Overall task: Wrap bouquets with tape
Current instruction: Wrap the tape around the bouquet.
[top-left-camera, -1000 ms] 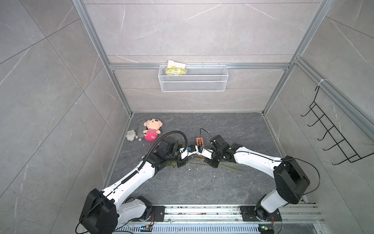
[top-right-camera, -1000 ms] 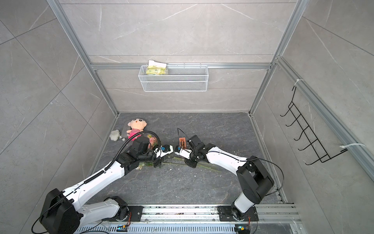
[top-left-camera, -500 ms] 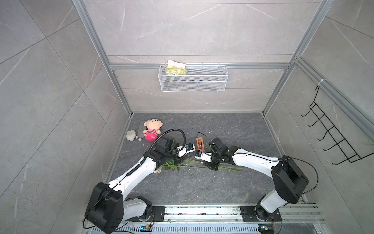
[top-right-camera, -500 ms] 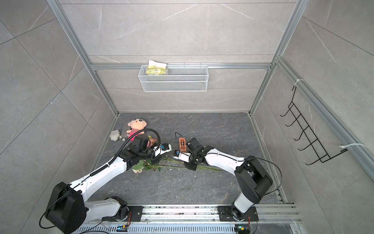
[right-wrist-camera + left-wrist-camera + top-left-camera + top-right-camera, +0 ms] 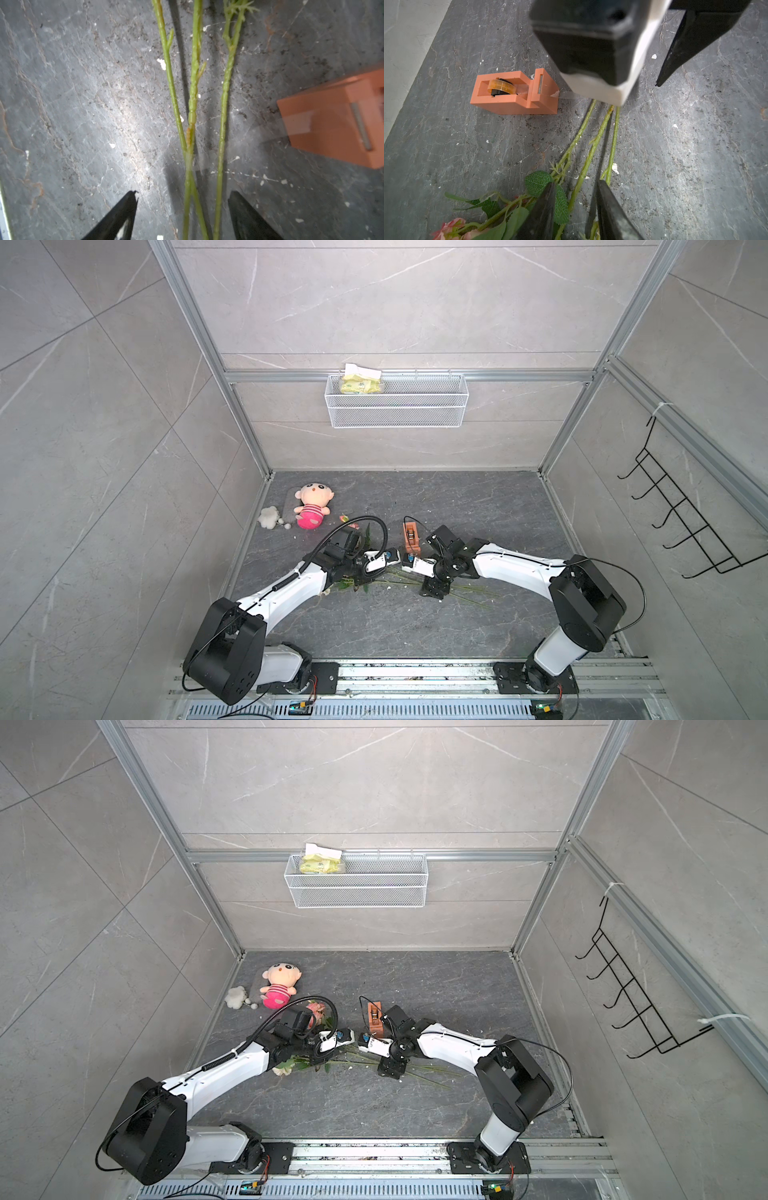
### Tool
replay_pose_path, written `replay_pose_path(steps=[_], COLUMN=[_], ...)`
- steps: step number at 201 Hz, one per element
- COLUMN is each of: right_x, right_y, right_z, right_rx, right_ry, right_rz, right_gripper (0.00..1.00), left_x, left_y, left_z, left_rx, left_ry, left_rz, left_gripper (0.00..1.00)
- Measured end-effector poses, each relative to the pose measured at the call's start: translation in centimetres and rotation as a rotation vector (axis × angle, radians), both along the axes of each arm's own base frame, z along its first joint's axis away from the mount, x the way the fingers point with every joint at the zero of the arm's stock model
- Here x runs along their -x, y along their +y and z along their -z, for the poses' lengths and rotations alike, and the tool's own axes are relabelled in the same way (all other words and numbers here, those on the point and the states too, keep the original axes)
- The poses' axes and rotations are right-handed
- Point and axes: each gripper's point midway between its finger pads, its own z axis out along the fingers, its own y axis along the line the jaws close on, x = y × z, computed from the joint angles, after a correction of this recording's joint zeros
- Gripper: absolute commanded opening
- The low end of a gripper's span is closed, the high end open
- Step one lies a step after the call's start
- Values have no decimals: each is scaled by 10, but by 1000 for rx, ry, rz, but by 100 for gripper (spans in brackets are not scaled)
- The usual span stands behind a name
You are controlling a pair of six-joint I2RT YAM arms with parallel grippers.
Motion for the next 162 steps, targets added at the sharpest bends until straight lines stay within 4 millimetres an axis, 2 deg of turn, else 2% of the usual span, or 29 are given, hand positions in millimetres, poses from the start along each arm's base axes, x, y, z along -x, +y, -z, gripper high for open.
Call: replay_pose_path(steps=[23, 55, 72, 90, 109, 144, 162], right_x=[-1, -6, -8, -14, -19, -24, -25], right_y=[-1, -2, -3, -2, -3, -1, 0], right_z=[5, 24, 32, 33, 34, 35, 34], right_rx=[16, 68, 92, 103, 117, 141, 139], right_ry=[4, 24, 33, 20, -7, -63, -105], right_rz=[4, 10, 9, 18, 13, -8, -29], right_gripper=[73, 63, 53, 28, 16, 0, 0], left_x=[4, 5, 3, 1, 0, -2, -2], left_y=[2, 7, 11, 15, 17, 20, 21], left_z=[-6, -24, -36, -51, -63, -75, -75], left_rx=[13, 63, 100, 140, 180, 227, 233], left_ry=[-29, -94, -126, -159, -186, -201, -197], left_rz=[-1, -8, -19, -25, -26, -24, -23], left_gripper=[35, 33, 33, 33, 33, 33, 33])
